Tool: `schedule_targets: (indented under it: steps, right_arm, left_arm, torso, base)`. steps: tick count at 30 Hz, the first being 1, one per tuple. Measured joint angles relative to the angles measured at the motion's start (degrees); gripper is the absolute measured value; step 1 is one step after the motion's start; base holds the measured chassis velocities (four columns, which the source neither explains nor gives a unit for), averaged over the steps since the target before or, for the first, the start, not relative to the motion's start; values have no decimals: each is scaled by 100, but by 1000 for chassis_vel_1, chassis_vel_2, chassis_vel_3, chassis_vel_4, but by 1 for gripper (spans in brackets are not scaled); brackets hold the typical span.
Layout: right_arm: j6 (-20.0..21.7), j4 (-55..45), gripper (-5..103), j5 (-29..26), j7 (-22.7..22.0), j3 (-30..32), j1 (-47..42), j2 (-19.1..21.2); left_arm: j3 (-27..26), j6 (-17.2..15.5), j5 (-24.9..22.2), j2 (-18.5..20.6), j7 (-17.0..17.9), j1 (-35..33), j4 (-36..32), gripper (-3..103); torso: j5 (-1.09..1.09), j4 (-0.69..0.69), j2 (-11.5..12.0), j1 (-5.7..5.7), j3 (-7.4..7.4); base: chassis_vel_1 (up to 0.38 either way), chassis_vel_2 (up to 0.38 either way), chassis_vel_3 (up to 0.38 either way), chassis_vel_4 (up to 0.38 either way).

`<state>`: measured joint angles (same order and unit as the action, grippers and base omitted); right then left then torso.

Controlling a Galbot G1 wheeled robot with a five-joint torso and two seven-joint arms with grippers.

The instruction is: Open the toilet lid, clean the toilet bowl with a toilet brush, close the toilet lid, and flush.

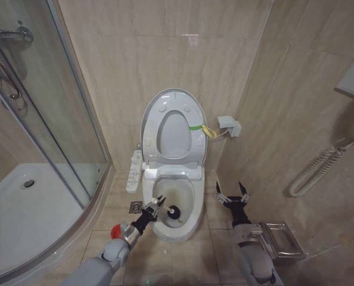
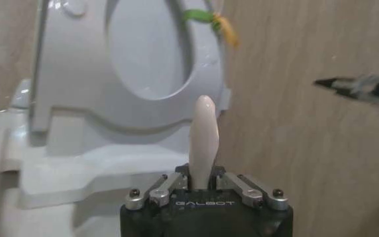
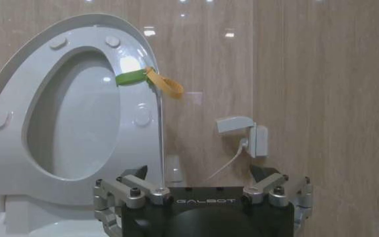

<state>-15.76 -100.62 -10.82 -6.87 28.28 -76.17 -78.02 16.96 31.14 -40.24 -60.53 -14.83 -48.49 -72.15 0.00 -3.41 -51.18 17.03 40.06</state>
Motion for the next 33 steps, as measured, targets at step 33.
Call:
schedule_targets:
  steps: [33]
  right_arm:
    - [0,0,100,0,0,0,0,0]
  left_arm:
    - [-157,-22,175,114,207,58,-272,19]
  torso:
    - [0,0,0,0,0]
  base:
    - [0,0,0,0]
